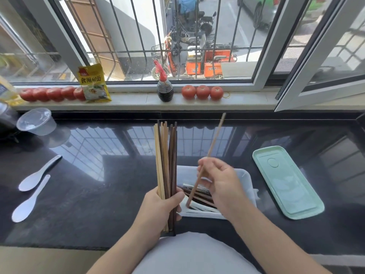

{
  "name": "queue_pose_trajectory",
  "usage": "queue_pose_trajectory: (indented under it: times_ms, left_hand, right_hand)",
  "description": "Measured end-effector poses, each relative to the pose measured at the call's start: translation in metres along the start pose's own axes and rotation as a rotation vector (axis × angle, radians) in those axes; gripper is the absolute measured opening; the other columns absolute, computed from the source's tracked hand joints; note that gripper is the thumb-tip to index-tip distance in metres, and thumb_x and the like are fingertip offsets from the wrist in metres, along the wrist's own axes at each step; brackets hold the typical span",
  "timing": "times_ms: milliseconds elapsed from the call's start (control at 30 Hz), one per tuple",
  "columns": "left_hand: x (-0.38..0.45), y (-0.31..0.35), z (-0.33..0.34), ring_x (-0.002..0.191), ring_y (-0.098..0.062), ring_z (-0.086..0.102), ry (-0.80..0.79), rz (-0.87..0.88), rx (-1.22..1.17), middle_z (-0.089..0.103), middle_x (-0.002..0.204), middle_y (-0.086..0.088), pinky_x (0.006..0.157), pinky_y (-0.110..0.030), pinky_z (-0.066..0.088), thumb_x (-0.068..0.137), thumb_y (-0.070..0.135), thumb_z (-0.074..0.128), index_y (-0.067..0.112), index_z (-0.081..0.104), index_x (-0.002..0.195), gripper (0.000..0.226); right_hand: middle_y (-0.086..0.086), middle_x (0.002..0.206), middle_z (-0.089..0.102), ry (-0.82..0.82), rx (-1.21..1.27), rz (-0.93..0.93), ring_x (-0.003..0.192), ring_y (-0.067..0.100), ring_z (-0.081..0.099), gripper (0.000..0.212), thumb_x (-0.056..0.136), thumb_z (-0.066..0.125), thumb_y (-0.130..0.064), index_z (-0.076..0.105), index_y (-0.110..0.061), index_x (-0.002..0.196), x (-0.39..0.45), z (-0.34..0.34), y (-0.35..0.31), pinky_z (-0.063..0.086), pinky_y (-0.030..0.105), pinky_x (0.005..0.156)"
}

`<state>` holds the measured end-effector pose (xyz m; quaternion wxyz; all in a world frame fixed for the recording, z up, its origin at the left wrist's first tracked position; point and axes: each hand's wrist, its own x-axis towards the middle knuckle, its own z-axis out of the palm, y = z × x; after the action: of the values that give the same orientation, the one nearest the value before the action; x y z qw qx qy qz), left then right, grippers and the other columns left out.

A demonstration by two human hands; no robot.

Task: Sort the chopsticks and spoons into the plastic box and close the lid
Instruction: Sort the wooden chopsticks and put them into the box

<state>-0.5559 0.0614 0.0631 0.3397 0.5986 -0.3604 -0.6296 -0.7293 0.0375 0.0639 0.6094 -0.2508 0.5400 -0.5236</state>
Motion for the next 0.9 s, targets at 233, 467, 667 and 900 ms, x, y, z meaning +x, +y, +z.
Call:
queue_pose_trajectory:
  times_ms: [233,467,667,900]
  left_hand:
    - [0.009,0.001,-0.009,0.057,-0.025,0.062,0.183,-0.053,-0.24,0.075,0.085,-0.014,0.055,-0.036,0.053,0.095,0.002,0.066,0.008,0.055,0.108,0.018]
    - [0.01,-0.001,-0.008,0.065,-0.027,0.071,0.243,-0.081,-0.192,0.078,0.096,-0.014,0.06,-0.04,0.059,0.095,0.004,0.065,0.008,0.051,0.111,0.022]
    - [0.007,0.003,-0.009,0.065,-0.026,0.073,0.234,-0.063,-0.178,0.079,0.091,-0.011,0.06,-0.04,0.058,0.097,0.001,0.06,0.005,0.053,0.114,0.019]
    - [0.003,0.008,-0.006,0.068,-0.027,0.075,0.136,-0.07,-0.215,0.079,0.092,-0.012,0.062,-0.039,0.059,0.094,-0.001,0.064,0.005,0.056,0.112,0.021]
  right_hand:
    - [-0.01,0.092,0.072,-0.16,-1.277,-0.475,0.089,0.014,0.064,0.014,0.099,0.061,-0.029,0.075,-0.024,0.098,0.039,-0.054,-0.003,0.051,0.033,0.08]
    - [0.012,0.092,0.069,-0.532,-1.97,-0.191,0.086,0.034,0.062,0.023,0.097,0.052,-0.027,0.063,-0.012,0.085,0.059,-0.05,0.053,0.047,0.036,0.07]
    - [0.015,0.101,0.071,-0.538,-2.059,-0.142,0.094,0.035,0.066,0.025,0.1,0.055,-0.028,0.067,-0.006,0.1,0.064,-0.041,0.061,0.041,0.032,0.068]
    - [-0.007,0.085,0.066,-0.225,-1.353,-0.033,0.082,0.017,0.061,0.018,0.095,0.059,-0.04,0.064,-0.025,0.086,0.043,-0.029,0.041,0.048,0.029,0.07]
